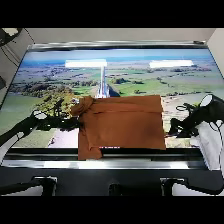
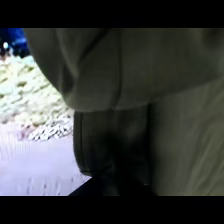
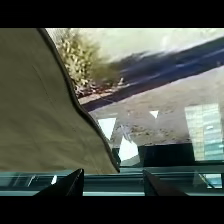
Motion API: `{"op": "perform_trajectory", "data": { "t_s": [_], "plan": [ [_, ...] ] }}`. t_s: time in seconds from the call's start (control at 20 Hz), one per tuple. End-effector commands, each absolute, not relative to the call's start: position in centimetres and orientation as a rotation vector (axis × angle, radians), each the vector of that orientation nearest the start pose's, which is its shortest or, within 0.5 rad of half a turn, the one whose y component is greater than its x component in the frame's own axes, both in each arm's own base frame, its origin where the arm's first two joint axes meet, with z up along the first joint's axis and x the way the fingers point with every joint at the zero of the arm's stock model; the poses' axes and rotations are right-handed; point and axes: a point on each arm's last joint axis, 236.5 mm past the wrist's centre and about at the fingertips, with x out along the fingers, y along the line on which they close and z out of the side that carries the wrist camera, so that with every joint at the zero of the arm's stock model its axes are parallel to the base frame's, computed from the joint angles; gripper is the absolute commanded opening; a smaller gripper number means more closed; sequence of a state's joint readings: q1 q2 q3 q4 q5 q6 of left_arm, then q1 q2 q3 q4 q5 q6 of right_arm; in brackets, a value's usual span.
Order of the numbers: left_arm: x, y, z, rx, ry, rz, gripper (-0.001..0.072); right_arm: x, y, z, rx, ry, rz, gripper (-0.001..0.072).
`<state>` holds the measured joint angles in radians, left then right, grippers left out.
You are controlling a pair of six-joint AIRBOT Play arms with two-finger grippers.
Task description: Fold the shirts.
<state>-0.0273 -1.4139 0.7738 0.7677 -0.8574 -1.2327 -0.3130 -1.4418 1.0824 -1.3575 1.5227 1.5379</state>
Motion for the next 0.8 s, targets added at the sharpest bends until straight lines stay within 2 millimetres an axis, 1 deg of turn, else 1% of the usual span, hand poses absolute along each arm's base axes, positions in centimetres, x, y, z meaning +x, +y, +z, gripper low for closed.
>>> {"op": "perform_trajectory", "data": {
  "t_s": [0.0, 0.05, 0.15, 0.3, 0.5, 0.6, 0.75],
  "plan": [
    [34.8, -13.8, -10.5, -0.572, 1.327, -0.330, 0.0066, 25.2, -1.3, -7.4, 0.541, 1.859, 0.013, 0.0480],
    [34.7, -13.9, -10.5, -0.572, 1.331, -0.333, 0.0027, 24.7, -0.8, -7.9, 0.559, 1.865, 0.021, 0.0480],
    [34.6, -13.9, -10.4, -0.571, 1.333, -0.339, 0.0026, 24.2, 0.0, -8.8, 0.596, 1.866, 0.030, 0.0480],
    [34.1, -14.2, -10.1, -0.554, 1.340, -0.368, 0.0025, 24.3, 1.3, -9.2, 0.662, 1.851, 0.049, 0.0480],
    [34.0, -14.3, -9.8, -0.552, 1.340, -0.380, 0.0025, 23.1, 1.8, -10.5, 0.705, 1.870, 0.010, 0.0480],
    [33.6, -14.5, -9.7, -0.554, 1.354, -0.391, 0.0025, 23.2, 1.8, -10.9, 0.714, 1.857, -0.010, 0.0480],
    [33.2, -14.7, -9.6, -0.556, 1.372, -0.404, 0.0025, 23.4, 1.7, -11.0, 0.717, 1.850, -0.018, 0.0478]
  ]
}}
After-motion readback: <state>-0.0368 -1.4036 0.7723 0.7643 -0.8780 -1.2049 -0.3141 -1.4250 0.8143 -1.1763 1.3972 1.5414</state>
